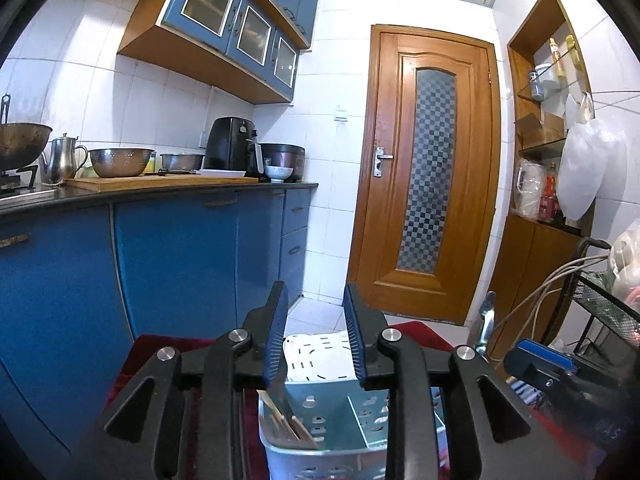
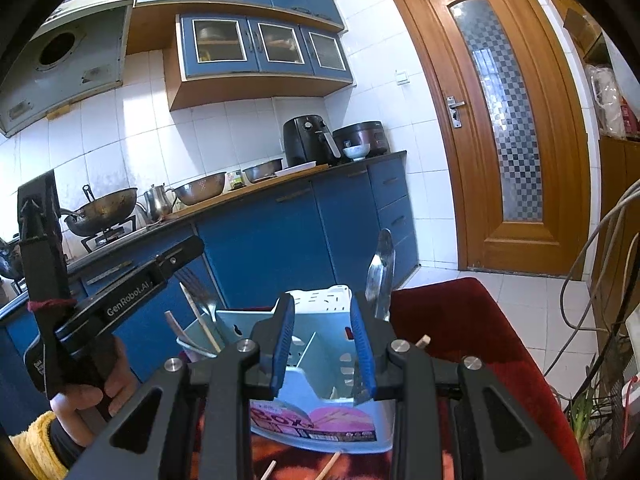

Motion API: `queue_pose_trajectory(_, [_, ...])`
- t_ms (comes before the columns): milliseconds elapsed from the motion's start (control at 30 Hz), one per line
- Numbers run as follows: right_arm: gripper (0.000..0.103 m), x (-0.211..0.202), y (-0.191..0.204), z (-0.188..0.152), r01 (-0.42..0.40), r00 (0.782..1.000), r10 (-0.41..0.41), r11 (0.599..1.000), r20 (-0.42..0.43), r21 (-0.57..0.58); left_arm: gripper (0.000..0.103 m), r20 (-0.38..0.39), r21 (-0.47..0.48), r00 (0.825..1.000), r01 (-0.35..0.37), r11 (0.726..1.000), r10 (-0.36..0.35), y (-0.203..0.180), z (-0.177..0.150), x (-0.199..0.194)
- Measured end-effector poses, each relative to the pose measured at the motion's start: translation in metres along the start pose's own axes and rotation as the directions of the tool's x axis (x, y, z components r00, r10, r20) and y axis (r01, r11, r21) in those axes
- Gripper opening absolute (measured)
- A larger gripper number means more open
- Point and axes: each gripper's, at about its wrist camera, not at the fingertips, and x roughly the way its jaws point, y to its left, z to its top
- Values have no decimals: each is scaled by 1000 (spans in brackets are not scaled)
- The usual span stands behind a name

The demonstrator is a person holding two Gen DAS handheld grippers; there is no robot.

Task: Organize utensils
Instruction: 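Withdraw both open tools from the holder back toward the remaining utensils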

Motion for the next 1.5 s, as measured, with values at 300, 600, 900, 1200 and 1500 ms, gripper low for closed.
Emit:
queue_pose_trajectory(300, [33, -15, 5, -8, 29, 997, -28, 1000, -72, 7, 29, -60, 47, 998, -20, 999, 22, -11, -2, -29])
queue_pose_trajectory(600, [33, -31, 12, -21, 47, 987, -43, 999, -154, 22, 29, -144, 56, 989, -15, 998, 23, -19, -20, -65])
queue_pose_trajectory(900, [35, -44, 11, -41, 69, 969, -57, 997, -240, 43, 29, -256, 39, 966, -23, 999, 32, -18, -50, -86])
queue_pose_trajectory(1200, [35, -41, 10, -75, 87, 938, -64, 995, -341, 51, 29, -375, 1, 926, -46, 999, 43, -7, -83, -94])
queue_pose_trajectory(1500, [36, -23, 7, -104, 95, 897, -56, 993, -438, 67, 29, -452, -13, 885, -128, 992, 108, 13, -108, -88])
